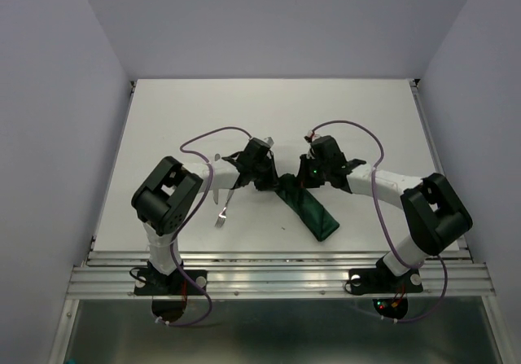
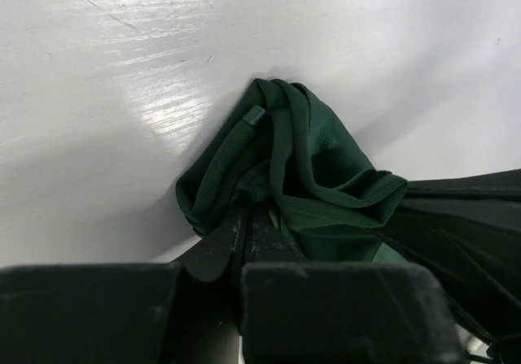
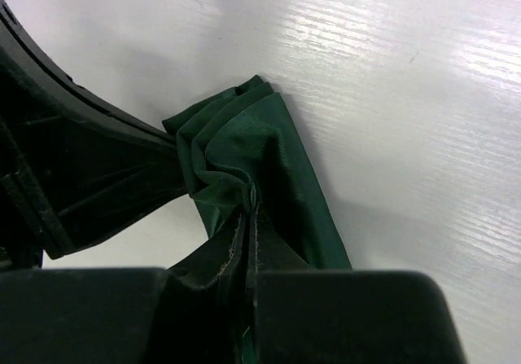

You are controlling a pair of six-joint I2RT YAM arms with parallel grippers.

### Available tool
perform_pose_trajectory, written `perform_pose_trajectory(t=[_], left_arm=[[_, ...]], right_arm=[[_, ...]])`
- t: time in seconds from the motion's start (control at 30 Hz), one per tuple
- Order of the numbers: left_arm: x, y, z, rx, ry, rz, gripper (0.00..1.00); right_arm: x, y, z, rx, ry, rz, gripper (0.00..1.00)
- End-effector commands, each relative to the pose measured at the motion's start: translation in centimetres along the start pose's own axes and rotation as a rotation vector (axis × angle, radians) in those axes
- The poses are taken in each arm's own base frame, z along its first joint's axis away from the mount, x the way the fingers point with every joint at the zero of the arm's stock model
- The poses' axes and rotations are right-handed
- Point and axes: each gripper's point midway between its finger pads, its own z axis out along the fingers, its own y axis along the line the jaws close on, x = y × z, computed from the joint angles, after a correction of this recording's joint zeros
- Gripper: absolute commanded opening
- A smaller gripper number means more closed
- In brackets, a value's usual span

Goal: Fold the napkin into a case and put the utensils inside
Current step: Stuff the top corner of the smaller-rectangle-folded napkin into the folded napkin.

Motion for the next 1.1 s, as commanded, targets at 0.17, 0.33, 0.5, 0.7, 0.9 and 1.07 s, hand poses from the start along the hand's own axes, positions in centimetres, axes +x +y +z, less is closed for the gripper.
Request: perform_pose_trajectory(t=[0.17,0.33,0.5,0.7,0.9,1.07], left_arm=[[-1.3,-1.1,-1.5,-0.067,-0.091,0.107,0.35],[-0.3,-1.6,-1.8,-0.115,-0.099,0.193,0.57],[0.5,-0.8,-1.6,-0.194,-0.091,0.254,0.51],[0.8,-1.1,-1.3,-0.197,-0.087,0.302,0.36],[1.0,-1.8,-0.7,-0.214,-0.081,0.350,0.30],[1.0,-2.9,-0.9,-0.209,-0.098,0.368,0.30]], right_arm=[[-2.0,1.6,-0.6,-0.139,-0.061,0.067,0.01],[-2.1,1.9,-0.8,-0.196,-0.063,0.099,0.01],[-1.8,1.6,-0.8,-0.224,-0.055,0.129,0.01],[-1.7,1.6,-0.8,-0.242,-0.048,0.142,0.01],[-2.0,1.7,-1.0,-0.256,-0.053,0.149,0.01],[-2.2,1.8,-1.1,-0.261,-0.056,0.150,0.01]])
